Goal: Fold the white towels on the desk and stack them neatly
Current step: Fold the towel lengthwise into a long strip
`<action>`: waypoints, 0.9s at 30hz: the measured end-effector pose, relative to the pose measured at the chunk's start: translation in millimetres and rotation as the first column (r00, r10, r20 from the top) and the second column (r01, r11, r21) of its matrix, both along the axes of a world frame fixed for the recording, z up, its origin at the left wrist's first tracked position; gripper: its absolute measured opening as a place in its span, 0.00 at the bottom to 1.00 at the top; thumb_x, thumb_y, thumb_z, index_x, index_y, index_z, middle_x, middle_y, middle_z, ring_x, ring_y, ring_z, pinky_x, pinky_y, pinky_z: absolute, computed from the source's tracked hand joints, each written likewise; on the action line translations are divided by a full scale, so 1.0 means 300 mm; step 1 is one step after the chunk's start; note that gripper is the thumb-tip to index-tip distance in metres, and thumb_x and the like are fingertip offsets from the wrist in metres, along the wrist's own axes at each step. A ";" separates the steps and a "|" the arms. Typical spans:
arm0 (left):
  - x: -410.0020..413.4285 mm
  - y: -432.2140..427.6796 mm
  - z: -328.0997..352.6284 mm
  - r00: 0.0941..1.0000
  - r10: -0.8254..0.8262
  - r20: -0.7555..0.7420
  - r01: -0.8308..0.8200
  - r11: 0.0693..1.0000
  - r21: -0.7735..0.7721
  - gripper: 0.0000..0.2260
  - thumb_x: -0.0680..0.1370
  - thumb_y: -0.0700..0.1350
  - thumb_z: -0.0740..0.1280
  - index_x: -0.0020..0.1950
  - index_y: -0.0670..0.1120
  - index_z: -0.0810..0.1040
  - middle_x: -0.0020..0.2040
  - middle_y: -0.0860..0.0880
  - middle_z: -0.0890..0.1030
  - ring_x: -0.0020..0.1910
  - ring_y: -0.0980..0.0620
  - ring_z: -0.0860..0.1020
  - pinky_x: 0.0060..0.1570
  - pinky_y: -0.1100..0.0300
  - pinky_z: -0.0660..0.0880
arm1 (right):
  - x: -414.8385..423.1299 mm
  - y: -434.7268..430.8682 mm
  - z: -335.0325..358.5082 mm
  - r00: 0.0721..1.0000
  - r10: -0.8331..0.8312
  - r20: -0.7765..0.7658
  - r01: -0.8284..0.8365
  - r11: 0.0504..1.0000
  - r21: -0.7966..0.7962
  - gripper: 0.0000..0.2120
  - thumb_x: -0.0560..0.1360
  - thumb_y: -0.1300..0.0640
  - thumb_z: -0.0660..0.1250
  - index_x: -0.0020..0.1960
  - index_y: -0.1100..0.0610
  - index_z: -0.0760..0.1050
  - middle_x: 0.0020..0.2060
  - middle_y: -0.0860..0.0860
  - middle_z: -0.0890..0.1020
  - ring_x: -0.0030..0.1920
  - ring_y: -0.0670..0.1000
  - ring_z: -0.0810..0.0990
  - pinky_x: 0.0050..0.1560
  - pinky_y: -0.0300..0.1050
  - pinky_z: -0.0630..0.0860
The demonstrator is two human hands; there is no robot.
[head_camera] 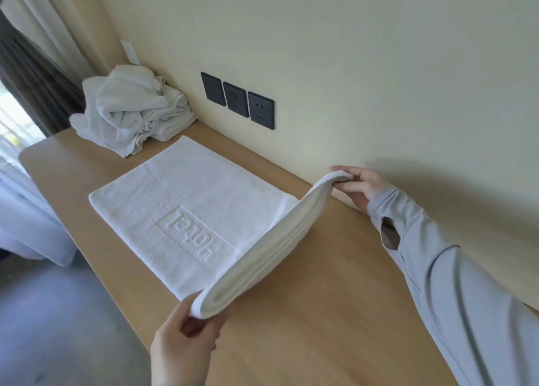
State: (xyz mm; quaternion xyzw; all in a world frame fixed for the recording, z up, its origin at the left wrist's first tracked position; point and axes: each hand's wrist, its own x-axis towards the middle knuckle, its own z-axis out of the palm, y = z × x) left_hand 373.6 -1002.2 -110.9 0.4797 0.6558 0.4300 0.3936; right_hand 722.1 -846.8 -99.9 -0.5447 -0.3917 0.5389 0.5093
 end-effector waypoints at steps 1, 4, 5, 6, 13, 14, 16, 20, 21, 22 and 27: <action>-0.020 0.033 0.010 0.999 0.025 -0.023 -0.024 0.999 0.021 0.12 0.65 0.39 0.77 0.33 0.56 0.80 0.21 0.50 0.73 0.20 0.56 0.68 0.24 0.69 0.66 | -0.019 0.023 0.010 0.999 0.002 0.047 -0.002 1.000 0.003 0.21 0.67 0.83 0.59 0.55 0.67 0.74 0.44 0.54 0.77 0.46 0.50 0.78 0.52 0.37 0.77; -0.078 0.123 0.036 0.993 0.067 -0.099 -0.060 0.996 0.071 0.20 0.68 0.43 0.76 0.21 0.51 0.69 0.22 0.54 0.60 0.24 0.57 0.58 0.24 0.67 0.54 | -0.074 0.084 0.038 0.941 -0.062 0.333 0.064 0.998 0.007 0.20 0.67 0.79 0.65 0.54 0.63 0.77 0.45 0.53 0.79 0.48 0.51 0.78 0.57 0.42 0.75; -0.101 0.150 0.042 0.990 0.083 -0.118 -0.072 0.993 0.094 0.22 0.68 0.42 0.75 0.20 0.51 0.67 0.22 0.54 0.58 0.24 0.57 0.58 0.24 0.67 0.53 | -0.090 0.101 0.049 0.913 -0.086 0.398 0.082 0.996 0.028 0.18 0.67 0.77 0.67 0.52 0.60 0.78 0.45 0.53 0.80 0.48 0.51 0.78 0.55 0.41 0.76; -0.127 0.177 0.050 0.987 0.093 -0.132 -0.078 0.990 0.113 0.22 0.69 0.42 0.75 0.21 0.50 0.66 0.23 0.54 0.59 0.24 0.57 0.58 0.24 0.66 0.54 | -0.106 0.115 0.060 0.899 -0.109 0.424 0.092 0.994 0.060 0.16 0.67 0.75 0.69 0.50 0.60 0.78 0.45 0.53 0.80 0.47 0.51 0.78 0.51 0.37 0.77; -0.338 0.356 0.103 0.983 0.076 -0.169 -0.037 0.974 0.225 0.23 0.72 0.38 0.71 0.23 0.38 0.61 0.31 0.49 0.59 0.26 0.57 0.61 0.26 0.67 0.57 | -0.250 0.260 0.158 0.791 -0.192 0.582 0.051 0.967 0.249 0.05 0.69 0.61 0.73 0.44 0.58 0.78 0.34 0.47 0.76 0.35 0.46 0.69 0.39 0.33 0.68; -0.368 0.381 0.106 0.985 0.067 -0.160 -0.028 0.971 0.236 0.22 0.72 0.37 0.71 0.24 0.37 0.62 0.31 0.49 0.59 0.27 0.57 0.61 0.27 0.68 0.57 | -0.285 0.287 0.165 0.783 -0.204 0.588 0.047 0.962 0.270 0.04 0.70 0.59 0.72 0.43 0.58 0.78 0.34 0.47 0.76 0.35 0.46 0.70 0.37 0.31 0.67; -0.428 0.435 0.110 0.987 0.055 -0.150 -0.014 0.964 0.265 0.23 0.73 0.35 0.69 0.23 0.39 0.61 0.32 0.49 0.59 0.27 0.59 0.62 0.28 0.70 0.59 | -0.362 0.346 0.178 0.779 -0.240 0.579 0.062 0.949 0.310 0.03 0.72 0.58 0.70 0.43 0.56 0.76 0.35 0.47 0.76 0.35 0.44 0.71 0.39 0.32 0.68; -0.558 0.571 0.093 0.995 0.019 -0.094 0.009 0.959 0.283 0.23 0.72 0.34 0.69 0.21 0.44 0.63 0.33 0.50 0.62 0.30 0.61 0.65 0.32 0.71 0.61 | -0.530 0.497 0.203 0.747 -0.327 0.578 0.101 0.916 0.388 0.03 0.75 0.56 0.66 0.44 0.55 0.73 0.35 0.47 0.75 0.35 0.44 0.70 0.38 0.30 0.66; -0.597 0.612 0.086 0.997 0.007 -0.079 0.015 0.959 0.281 0.23 0.72 0.35 0.69 0.20 0.47 0.65 0.33 0.49 0.63 0.31 0.61 0.66 0.33 0.72 0.61 | -0.578 0.543 0.207 0.737 -0.348 0.579 0.113 0.908 0.403 0.03 0.76 0.56 0.66 0.44 0.55 0.72 0.33 0.45 0.73 0.33 0.43 0.69 0.35 0.28 0.65; -0.635 0.655 0.081 0.998 -0.006 -0.067 0.024 0.960 0.279 0.23 0.72 0.36 0.69 0.19 0.51 0.67 0.34 0.49 0.64 0.32 0.61 0.67 0.34 0.72 0.62 | -0.627 0.592 0.210 0.730 -0.365 0.578 0.121 0.901 0.416 0.04 0.76 0.56 0.65 0.44 0.55 0.71 0.32 0.44 0.72 0.32 0.42 0.68 0.33 0.27 0.64; -0.840 0.887 0.024 0.999 -0.038 0.005 0.036 0.972 0.230 0.21 0.72 0.36 0.69 0.22 0.55 0.77 0.36 0.50 0.67 0.35 0.65 0.70 0.37 0.76 0.64 | -0.885 0.878 0.176 0.662 -0.383 0.644 0.096 0.896 0.434 0.07 0.76 0.57 0.65 0.46 0.62 0.73 0.34 0.47 0.72 0.36 0.47 0.69 0.35 0.25 0.65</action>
